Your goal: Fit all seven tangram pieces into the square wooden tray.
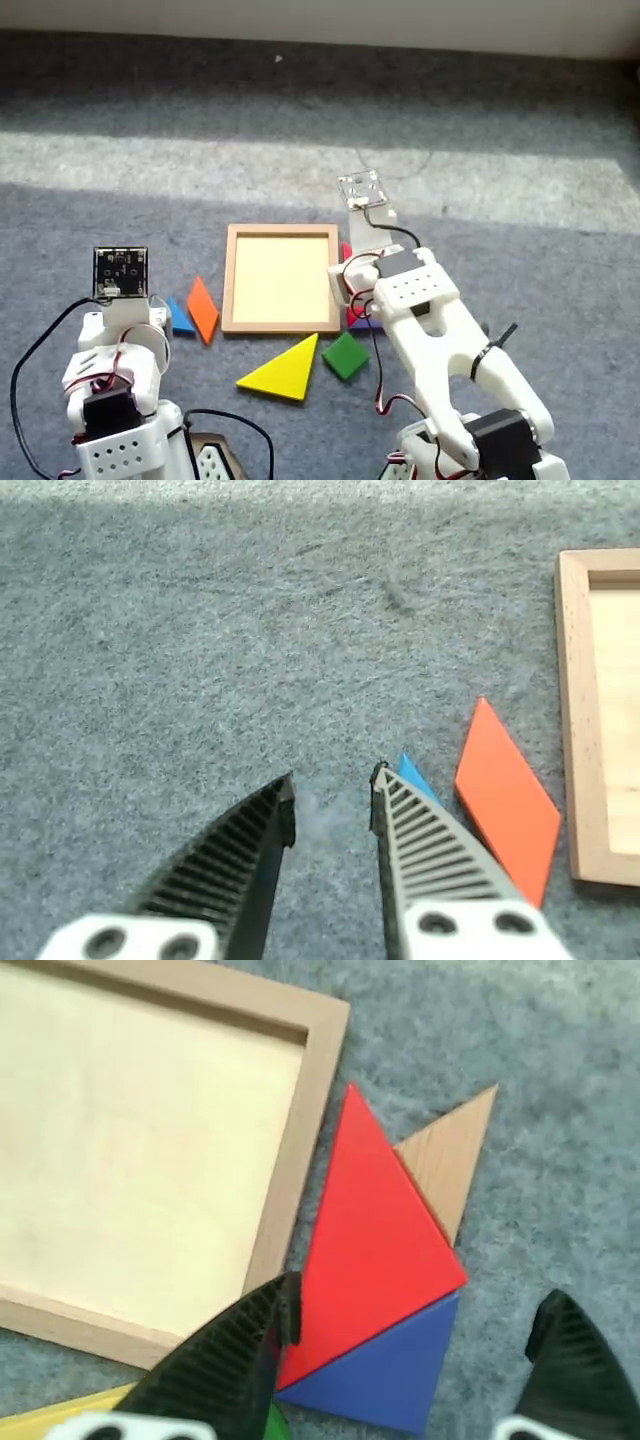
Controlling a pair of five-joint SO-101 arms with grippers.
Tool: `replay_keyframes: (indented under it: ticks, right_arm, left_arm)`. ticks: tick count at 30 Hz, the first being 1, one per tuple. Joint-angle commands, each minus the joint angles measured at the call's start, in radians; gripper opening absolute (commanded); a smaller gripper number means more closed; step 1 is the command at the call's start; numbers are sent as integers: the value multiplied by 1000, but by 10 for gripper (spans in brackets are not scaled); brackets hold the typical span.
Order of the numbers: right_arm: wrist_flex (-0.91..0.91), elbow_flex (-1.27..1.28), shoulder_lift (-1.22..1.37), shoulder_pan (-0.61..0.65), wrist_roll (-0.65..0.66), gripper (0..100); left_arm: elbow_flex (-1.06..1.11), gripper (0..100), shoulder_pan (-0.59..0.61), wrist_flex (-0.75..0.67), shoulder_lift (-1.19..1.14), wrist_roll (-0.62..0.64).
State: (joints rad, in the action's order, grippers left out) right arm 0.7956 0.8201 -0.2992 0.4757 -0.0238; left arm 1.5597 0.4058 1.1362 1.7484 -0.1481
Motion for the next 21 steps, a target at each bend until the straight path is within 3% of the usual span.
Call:
replay_keyframes:
  ticks: [1, 9, 21]
  right_arm:
    - [-65, -7, -2, 21, 11, 347]
    - [-62, -48, 174, 45, -25, 346]
    - [-65, -108, 191, -10, -34, 346]
  left_arm:
    - [-18, 152, 8, -14, 12, -8]
    - [-18, 152, 8, -15, 12, -8]
    - [-18, 152, 10, -14, 12, -8]
